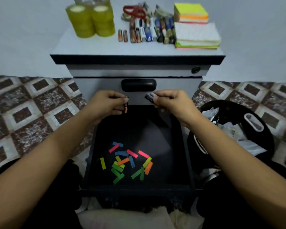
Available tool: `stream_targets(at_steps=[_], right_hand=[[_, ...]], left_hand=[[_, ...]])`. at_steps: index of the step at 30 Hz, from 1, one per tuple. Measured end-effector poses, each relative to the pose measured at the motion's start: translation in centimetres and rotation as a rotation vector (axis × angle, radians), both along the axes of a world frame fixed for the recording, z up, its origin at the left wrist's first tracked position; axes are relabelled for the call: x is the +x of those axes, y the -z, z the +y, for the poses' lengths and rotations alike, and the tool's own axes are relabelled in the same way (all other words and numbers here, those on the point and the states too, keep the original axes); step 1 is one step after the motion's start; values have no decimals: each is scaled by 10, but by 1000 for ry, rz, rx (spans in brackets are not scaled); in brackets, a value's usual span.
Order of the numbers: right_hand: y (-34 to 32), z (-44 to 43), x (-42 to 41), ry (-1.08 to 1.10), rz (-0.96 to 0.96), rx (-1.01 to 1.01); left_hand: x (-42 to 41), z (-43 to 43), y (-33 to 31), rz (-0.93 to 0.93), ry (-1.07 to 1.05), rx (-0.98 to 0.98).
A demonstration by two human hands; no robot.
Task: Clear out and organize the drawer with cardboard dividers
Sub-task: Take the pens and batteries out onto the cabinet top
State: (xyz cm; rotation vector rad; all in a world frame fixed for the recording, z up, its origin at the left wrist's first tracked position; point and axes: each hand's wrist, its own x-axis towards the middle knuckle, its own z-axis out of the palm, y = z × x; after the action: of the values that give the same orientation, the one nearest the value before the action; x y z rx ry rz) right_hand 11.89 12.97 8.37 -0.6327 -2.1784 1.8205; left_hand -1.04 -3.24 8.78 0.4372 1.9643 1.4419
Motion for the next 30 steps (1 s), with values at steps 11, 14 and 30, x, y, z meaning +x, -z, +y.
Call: stream_targets(at_steps=[11, 14, 30], right_hand=[[-79, 2, -23, 382, 182, 69], [-86, 7, -33, 480, 178, 90], [-82, -2, -57, 522, -3, 729]], left_hand=[[8, 54, -95, 183, 2, 114], [6, 73, -106, 192, -20, 124], [-9, 114, -104, 472, -154, -134]])
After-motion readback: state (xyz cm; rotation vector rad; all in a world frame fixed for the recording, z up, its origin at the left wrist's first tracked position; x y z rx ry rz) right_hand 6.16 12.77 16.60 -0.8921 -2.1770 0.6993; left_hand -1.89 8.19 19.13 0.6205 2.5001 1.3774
